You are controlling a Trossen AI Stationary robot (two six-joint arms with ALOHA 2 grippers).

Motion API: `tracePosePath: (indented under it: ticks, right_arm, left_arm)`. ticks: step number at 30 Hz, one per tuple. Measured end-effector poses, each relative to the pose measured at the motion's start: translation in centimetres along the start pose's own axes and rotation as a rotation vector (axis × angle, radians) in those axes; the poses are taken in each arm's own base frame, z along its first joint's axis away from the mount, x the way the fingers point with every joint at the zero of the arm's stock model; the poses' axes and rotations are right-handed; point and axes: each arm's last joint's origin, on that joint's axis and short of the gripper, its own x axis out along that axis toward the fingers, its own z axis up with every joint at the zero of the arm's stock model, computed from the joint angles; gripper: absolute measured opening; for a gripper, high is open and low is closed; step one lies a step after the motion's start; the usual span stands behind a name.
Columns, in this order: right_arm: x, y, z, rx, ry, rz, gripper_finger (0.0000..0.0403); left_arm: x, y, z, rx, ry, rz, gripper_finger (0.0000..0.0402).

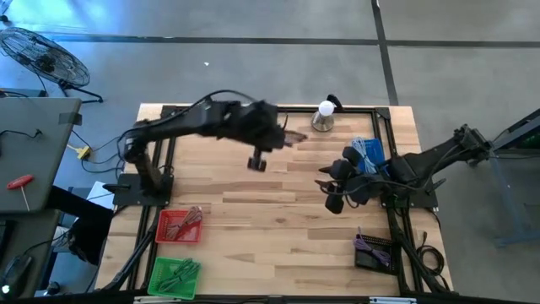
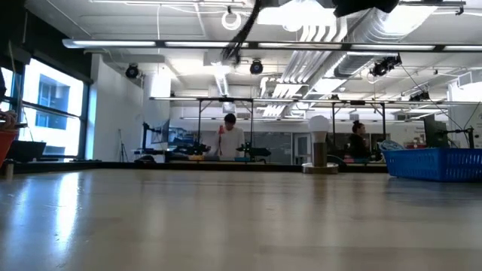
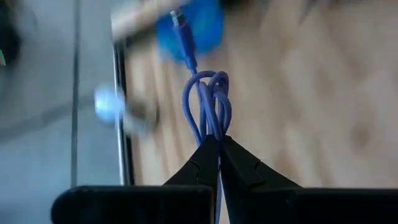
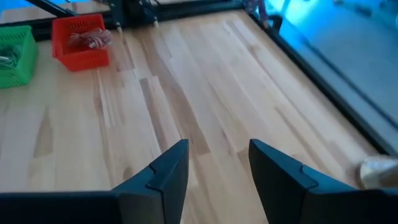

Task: Pick & Place USB Port
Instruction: Put the purple charger cable into the black bin

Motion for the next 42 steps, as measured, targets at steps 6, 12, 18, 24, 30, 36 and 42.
tracePosePath:
  ticks: [6, 12, 18, 24, 30, 36, 42]
  right_arm:
    - [-0.8, 1.4, 0.8, -0.083, -0.128, 0.045, 0.0160]
    - [-1.8, 2.8, 1.8, -0.186, -0.252, 0.163, 0.0160]
    - [-1.7, 4.0, 2.2, -0.249, -0.301, 0.289, 0.0160]
    - [-0.6, 4.8, 2.4, -0.281, -0.327, 0.267, 0.0160]
    - [0.5, 5.3, 2.7, -0.281, -0.350, 0.263, 0.0160]
    - [0.6, 5.2, 3.2, -0.283, -0.371, 0.331, 0.0160]
    - [0.6, 5.2, 3.5, -0.294, -0.399, 0.375, 0.0157]
  left_arm:
    - [-5.1, -4.0, 3.9, 0.017, -0.341, -0.047, 0.0000]
    - [-5.5, -6.5, 5.7, 0.038, -0.456, -0.082, 0.0000]
    - [-5.0, -8.7, 6.5, 0.073, -0.546, -0.181, 0.0000]
    - [-5.2, -9.2, 6.9, 0.072, -0.609, -0.252, 0.0000]
    - [-4.7, -9.4, 6.9, 0.075, -0.597, -0.264, 0.0000]
    - [-4.0, -9.7, 7.0, 0.086, -0.581, -0.281, 0.0000]
    - [-3.3, -9.9, 7.1, 0.106, -0.573, -0.280, 0.0000]
